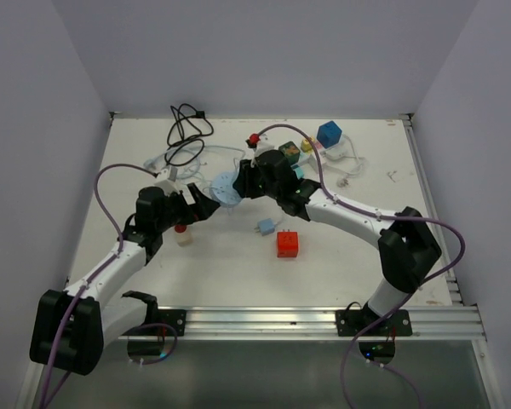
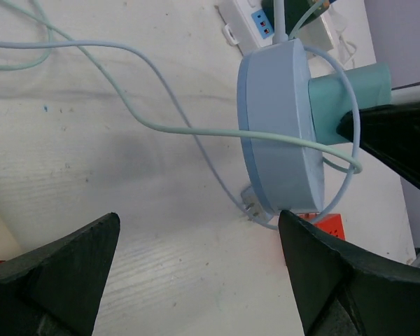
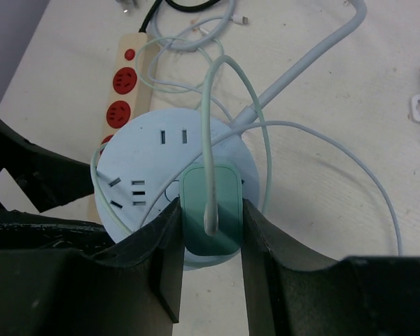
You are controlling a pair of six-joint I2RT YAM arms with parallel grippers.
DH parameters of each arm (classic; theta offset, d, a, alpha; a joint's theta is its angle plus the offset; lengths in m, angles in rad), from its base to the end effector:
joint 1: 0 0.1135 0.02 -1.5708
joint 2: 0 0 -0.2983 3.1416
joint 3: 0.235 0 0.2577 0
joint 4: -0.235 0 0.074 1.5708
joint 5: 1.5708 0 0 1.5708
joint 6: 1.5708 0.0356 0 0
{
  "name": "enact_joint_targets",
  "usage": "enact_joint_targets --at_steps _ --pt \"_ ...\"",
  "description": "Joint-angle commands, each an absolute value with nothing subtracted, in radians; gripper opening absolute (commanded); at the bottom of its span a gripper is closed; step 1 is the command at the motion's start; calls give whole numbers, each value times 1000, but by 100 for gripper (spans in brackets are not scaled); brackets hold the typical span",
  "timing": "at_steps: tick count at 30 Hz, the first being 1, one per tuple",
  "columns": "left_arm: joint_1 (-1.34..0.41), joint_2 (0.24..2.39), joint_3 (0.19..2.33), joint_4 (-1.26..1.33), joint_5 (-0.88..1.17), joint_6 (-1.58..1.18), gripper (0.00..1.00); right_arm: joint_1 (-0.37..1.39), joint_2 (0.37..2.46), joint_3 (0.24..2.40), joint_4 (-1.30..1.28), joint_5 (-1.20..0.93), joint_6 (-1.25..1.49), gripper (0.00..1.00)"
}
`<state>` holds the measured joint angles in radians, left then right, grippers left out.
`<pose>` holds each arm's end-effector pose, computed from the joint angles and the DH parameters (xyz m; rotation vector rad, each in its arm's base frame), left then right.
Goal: Pull the plug off the socket
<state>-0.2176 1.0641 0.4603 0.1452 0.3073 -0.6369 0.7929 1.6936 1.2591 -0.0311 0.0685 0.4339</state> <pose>0.2051 -0.0564 0.2336 -0.2396 2.0989 -0.8380 0.2874 0.2882 0.3093 -0.3324 2.0814 0.6891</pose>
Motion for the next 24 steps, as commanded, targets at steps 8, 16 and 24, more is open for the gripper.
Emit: enact_joint_targets --at_steps 8,16,24 --pt "-221 993 390 448 403 -775 98 838 1592 1134 199 54 557 0" --pt "-222 1087 361 477 420 -790 90 844 1563 1098 259 34 621 0" --pt "-230 1108 356 503 411 -782 61 867 1557 1081 319 20 661 0"
